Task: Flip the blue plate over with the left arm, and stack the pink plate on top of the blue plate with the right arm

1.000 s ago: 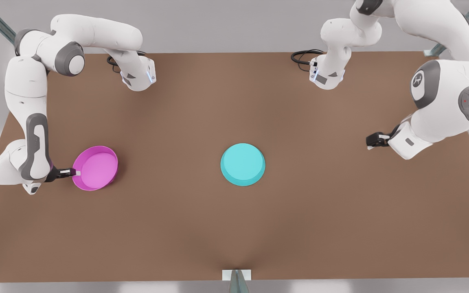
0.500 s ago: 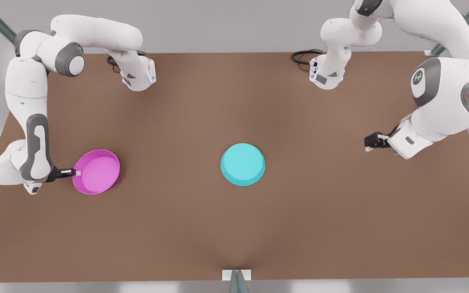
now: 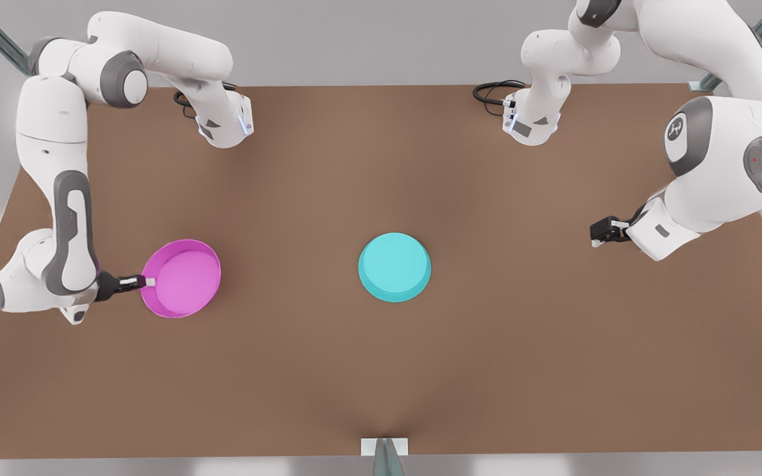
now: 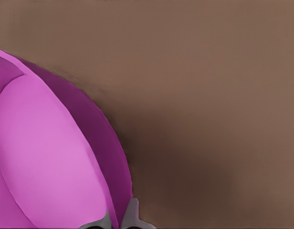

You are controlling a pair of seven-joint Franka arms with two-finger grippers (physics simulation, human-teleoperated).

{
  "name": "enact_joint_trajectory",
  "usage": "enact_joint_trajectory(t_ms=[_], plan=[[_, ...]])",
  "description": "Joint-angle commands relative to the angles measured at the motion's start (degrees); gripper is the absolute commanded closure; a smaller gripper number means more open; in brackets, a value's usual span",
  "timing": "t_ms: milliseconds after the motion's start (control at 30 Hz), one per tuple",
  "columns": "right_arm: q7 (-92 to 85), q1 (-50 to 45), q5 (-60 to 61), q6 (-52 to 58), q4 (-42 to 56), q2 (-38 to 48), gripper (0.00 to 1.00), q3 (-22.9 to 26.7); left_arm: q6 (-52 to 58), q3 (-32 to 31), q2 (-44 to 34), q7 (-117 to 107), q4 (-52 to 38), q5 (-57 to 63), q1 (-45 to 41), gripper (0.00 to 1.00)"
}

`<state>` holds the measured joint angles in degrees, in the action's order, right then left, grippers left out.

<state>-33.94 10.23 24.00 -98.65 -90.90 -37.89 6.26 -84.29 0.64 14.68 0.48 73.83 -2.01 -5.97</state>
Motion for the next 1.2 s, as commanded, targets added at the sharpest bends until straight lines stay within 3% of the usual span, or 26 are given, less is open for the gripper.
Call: enact_joint_trajectory(t_ms=[0, 200, 400, 567, 700, 1100, 1133, 1167], plan=[[0.88, -0.91, -0.19, 0.04, 0.03, 0.09, 0.79, -0.02, 0.00, -0.02, 0.08, -0.04, 0.00, 0.08, -0.01, 0.00], [11.43, -17.60, 3.77, 0.92, 2.66, 2.20, 0.79, -0.10, 0.00, -0.29, 0.08, -0.13, 0.00, 0.08, -0.01, 0.00], [18.11, -31.49, 5.53, -5.67, 3.81, 1.59, 0.79, -0.19, 0.00, -0.20, 0.17, -0.13, 0.00, 0.17, -0.01, 0.00], [29.27, -38.08, 5.53, -10.94, 7.58, 0.18, 0.79, -3.79, 0.00, -0.20, 0.26, -0.13, 0.00, 0.17, -0.01, 0.00], [35.17, -39.23, 5.53, -12.97, 7.67, 0.27, 0.79, -8.54, 0.00, -0.20, 0.26, -0.13, 0.00, 0.17, -0.01, 0.00], [35.08, -40.29, 5.44, -16.66, 7.15, -3.34, 0.79, -9.60, 0.00, -0.37, 0.17, -0.04, 0.00, 0.69, -0.01, 0.00], [35.08, -40.29, 5.44, -16.66, 7.32, -3.60, 0.61, -9.60, 0.00, -0.46, 0.17, -0.04, 0.00, 0.61, -0.01, 0.00], [35.08, -40.29, 5.53, -16.66, 7.41, -3.86, 0.55, -9.60, 0.00, -0.46, 0.08, -0.13, 0.00, -0.01, -0.01, 0.00]])
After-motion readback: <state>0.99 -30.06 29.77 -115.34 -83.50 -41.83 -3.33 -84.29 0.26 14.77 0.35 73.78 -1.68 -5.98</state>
